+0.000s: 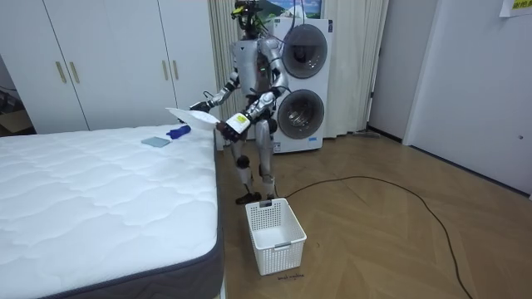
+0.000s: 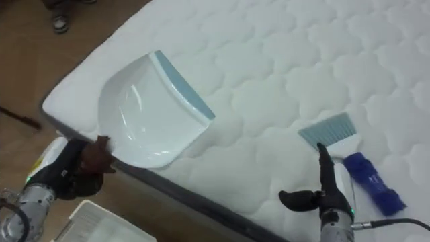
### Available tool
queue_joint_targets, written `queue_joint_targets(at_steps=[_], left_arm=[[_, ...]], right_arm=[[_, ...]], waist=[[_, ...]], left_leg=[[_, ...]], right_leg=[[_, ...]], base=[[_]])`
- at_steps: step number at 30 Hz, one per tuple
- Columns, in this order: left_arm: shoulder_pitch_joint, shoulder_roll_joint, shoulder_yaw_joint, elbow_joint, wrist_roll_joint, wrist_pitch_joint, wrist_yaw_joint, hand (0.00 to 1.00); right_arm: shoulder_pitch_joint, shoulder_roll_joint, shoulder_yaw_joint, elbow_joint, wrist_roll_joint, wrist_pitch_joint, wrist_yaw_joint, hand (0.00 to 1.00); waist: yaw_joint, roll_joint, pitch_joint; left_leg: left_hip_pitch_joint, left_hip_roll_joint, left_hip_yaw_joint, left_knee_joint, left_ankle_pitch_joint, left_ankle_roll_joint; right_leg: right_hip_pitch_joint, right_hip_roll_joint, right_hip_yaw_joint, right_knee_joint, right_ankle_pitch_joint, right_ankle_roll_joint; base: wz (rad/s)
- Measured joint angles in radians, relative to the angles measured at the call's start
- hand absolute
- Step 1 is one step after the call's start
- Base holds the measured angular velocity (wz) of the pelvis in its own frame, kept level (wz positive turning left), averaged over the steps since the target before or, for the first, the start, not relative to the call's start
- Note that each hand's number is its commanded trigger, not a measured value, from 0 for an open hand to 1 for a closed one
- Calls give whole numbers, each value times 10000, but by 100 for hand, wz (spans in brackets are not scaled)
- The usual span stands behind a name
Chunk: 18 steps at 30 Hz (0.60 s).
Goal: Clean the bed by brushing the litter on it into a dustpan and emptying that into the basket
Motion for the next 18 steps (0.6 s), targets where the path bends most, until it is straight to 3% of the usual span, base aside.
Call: queue_joint_targets(at_steps=[1,3,4,5,7,8,9,10,12,13,15,16,18], left_arm=[[10,-35,0,0,-105,0,0,100],[52,-177,2,2,-237,0,48,64],[91,-230,2,2,-270,0,49,8],[231,-369,2,1,-274,0,49,0],[521,-538,3,0,-314,-8,51,0],[778,-555,10,2,-312,-18,59,0],[1004,-662,96,13,-304,-17,59,0],[1085,-780,164,37,-303,-16,59,0],[1318,-1208,216,138,-319,-117,119,0],[1454,-1303,245,138,-338,-194,171,0],[1770,-1458,509,258,-720,-527,466,0],[1767,-1480,583,397,-834,-600,558,0],[1708,-1496,859,1129,-1309,-754,850,0]], right_arm=[[-32,6,-13,-6,-8,-2,19,0],[-71,28,-50,-32,-61,-4,213,0],[-71,25,-58,-39,-85,-4,275,0],[-71,22,-99,-71,-108,-4,408,0],[-76,20,-177,-112,-387,-3,608,0],[-86,22,-170,-191,-476,-2,716,0],[-84,21,-175,-270,-500,9,801,0],[-81,17,-197,-276,-534,12,809,0],[-71,-73,-455,-212,-516,18,948,0],[-43,-120,-462,-214,-465,17,958,0],[-31,-106,-435,-175,-447,12,1069,0],[-35,-78,-424,-92,-457,9,1123,0],[60,139,-431,114,-494,1,1234,0]], waist=[[-1,33,-15],[-78,81,-8],[-88,80,-9],[-112,108,-27],[-90,174,-54],[7,212,-56],[54,197,-56],[47,158,-47],[307,94,-17],[442,180,-72],[797,465,-152],[827,501,-158],[660,352,-204]], left_leg=[[6,48,-19,21,-40,-68],[-20,137,-752,81,-140,-267],[-18,137,-971,107,-131,-284],[54,139,-1233,124,-106,-329],[92,55,-1905,251,-74,-370],[-58,-79,-2875,461,-55,-332],[-337,-395,-4198,665,-57,-310],[-452,-611,-4676,597,-71,-331],[-703,-1200,-5750,-48,-19,-316],[-706,-1266,-5949,-309,9,-337],[-694,-1304,-6994,-1014,750,-386],[-677,-1320,-7171,-1013,1055,-376],[-450,-1307,-7133,-1231,1030,-372]], right_leg=[[-48,67,22,5,19,-69],[-72,307,180,42,-33,-309],[-66,361,274,59,-51,-353],[-62,524,583,60,-52,-416],[-63,840,1238,29,-31,-489],[-32,1102,1842,15,-32,-526],[-24,1283,2567,-16,-11,-649],[-14,1359,2966,-31,23,-656],[125,1615,4365,-198,313,-614],[163,1733,4703,-292,402,-612],[208,1977,4886,-357,536,-618],[242,2042,4863,-338,520,-612],[401,1906,4517,-378,490,-553]], base=[[-40],[-35],[-45],[-62],[-85],[-107],[-104],[-92],[-119],[-162],[-151],[-103],[-51]])
